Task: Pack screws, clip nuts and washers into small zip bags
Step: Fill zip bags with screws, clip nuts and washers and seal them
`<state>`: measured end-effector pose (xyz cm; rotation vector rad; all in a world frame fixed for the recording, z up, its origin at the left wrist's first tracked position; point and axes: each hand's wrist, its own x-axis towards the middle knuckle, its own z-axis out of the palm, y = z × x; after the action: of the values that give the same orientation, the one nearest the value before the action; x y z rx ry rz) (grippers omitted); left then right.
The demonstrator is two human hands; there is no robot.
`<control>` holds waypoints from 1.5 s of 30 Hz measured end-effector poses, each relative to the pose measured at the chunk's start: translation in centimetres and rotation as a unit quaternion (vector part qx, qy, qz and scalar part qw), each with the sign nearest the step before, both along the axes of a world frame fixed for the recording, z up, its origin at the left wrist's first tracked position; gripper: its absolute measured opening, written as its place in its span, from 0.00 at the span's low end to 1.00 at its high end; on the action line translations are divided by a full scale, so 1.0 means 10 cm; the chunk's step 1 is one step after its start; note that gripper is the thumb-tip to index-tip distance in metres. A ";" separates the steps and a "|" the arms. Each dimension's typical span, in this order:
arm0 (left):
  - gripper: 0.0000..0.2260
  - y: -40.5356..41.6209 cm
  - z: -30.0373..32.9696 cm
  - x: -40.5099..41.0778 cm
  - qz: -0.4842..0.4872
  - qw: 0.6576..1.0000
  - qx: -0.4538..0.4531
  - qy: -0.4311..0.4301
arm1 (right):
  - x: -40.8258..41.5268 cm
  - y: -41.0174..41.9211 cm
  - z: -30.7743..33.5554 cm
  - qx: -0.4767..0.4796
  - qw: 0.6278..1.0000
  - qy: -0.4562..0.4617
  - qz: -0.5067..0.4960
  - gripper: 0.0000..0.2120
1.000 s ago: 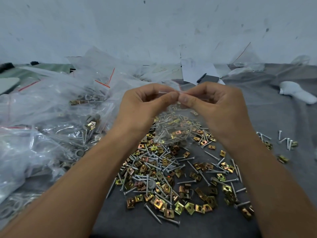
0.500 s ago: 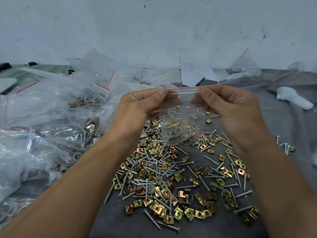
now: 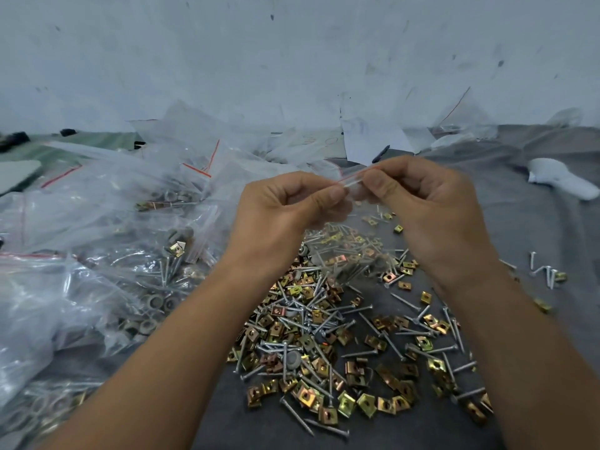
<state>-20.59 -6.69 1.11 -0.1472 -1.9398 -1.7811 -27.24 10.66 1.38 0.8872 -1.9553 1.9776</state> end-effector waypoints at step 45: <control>0.15 -0.41 -0.10 -0.13 -0.143 0.912 0.268 -0.275 | -0.21 0.29 -0.12 0.047 0.962 -0.222 -0.151 0.06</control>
<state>-21.91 -10.76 0.10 0.3086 -1.7331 -2.7160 -29.32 13.59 0.20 0.1403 -2.2663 2.0340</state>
